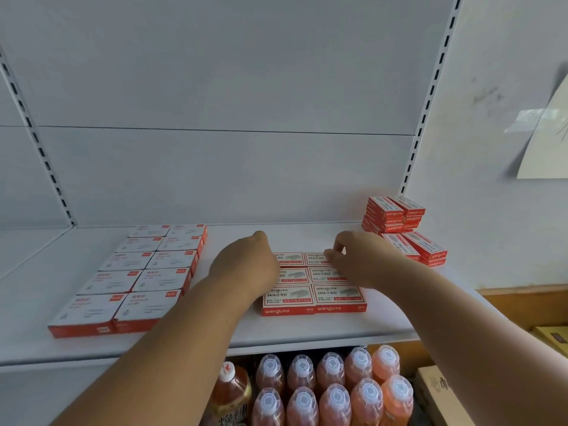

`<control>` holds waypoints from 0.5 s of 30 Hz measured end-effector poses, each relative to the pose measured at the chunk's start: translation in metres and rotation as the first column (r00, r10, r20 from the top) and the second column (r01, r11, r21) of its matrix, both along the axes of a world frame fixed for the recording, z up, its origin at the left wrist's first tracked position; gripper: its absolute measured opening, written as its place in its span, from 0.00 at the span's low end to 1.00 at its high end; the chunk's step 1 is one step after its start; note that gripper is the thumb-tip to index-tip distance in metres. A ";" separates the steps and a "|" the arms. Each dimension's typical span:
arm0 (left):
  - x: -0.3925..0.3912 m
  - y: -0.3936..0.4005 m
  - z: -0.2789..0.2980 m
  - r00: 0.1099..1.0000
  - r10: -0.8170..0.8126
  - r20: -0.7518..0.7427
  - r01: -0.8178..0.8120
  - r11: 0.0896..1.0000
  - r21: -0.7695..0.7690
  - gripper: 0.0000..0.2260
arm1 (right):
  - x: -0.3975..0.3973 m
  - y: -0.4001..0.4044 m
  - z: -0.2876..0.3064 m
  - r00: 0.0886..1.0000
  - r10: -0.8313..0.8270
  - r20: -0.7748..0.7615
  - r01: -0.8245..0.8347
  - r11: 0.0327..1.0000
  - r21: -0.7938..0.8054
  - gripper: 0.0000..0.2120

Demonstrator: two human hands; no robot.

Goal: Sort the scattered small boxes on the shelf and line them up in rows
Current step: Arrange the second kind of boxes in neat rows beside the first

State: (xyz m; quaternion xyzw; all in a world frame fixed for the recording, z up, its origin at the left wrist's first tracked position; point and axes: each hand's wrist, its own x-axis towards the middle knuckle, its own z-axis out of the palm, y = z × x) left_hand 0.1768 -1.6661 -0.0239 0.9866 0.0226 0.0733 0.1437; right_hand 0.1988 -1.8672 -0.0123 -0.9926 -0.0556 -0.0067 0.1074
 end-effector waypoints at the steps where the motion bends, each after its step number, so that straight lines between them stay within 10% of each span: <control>1: 0.000 0.001 0.000 1.000 -0.003 0.003 0.003 1.000 -0.006 0.06 | -0.001 -0.001 0.001 1.000 -0.003 0.006 0.003 1.000 -0.013 0.15; 15: -0.010 -0.011 0.012 0.988 -0.038 0.152 0.020 0.993 0.119 0.10 | -0.012 -0.005 0.001 0.993 0.007 0.114 -0.005 1.000 -0.017 0.13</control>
